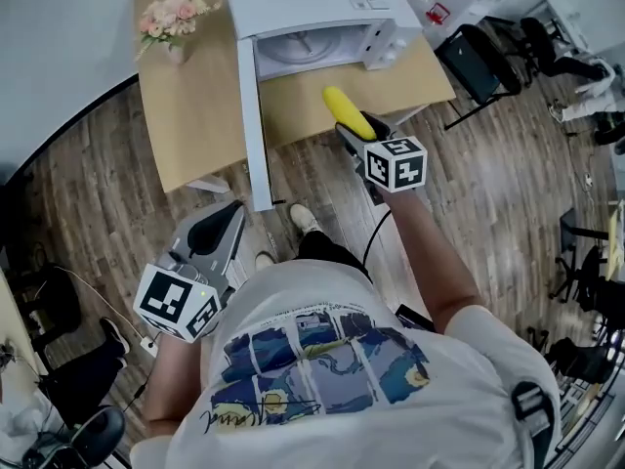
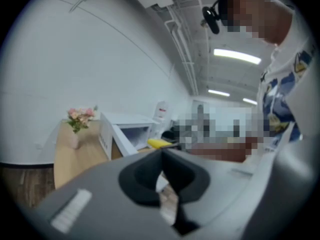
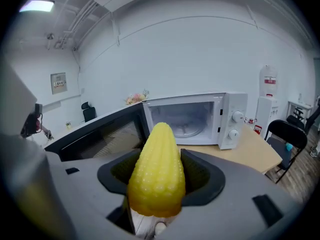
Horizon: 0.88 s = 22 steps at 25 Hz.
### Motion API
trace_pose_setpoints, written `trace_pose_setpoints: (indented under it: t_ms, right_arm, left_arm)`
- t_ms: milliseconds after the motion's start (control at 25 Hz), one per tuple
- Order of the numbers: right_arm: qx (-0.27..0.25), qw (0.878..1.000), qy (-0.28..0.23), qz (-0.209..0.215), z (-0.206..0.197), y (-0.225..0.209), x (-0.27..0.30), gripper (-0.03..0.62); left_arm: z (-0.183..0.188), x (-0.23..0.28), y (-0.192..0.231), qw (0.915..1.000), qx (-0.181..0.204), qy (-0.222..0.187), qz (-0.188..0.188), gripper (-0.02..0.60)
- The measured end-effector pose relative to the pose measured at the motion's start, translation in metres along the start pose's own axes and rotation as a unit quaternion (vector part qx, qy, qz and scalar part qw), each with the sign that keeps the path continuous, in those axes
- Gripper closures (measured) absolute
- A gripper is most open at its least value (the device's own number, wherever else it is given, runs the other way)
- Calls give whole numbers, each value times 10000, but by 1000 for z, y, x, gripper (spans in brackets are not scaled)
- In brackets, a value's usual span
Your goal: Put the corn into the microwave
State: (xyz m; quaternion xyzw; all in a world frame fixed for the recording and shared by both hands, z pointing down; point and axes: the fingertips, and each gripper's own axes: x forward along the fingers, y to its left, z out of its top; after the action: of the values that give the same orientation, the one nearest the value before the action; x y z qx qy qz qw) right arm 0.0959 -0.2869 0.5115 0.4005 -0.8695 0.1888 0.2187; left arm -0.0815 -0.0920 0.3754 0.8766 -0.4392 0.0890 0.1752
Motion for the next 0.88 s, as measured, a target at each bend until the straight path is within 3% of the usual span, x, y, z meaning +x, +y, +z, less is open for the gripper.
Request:
trace_pose_setpoints:
  t_ms: [360, 600, 880]
  right_arm:
    - [-203, 9997, 112, 73, 30, -55, 98, 344]
    - [-222, 9996, 160, -105, 37, -85, 153, 344]
    - [-474, 9985, 220, -151, 45, -100, 208, 344]
  left_arm:
    - [20, 43, 27, 9981, -150, 80, 593, 572]
    - [26, 56, 41, 9947, -298, 86, 977, 572]
    - [22, 52, 53, 9856, -506, 135, 1605, 572]
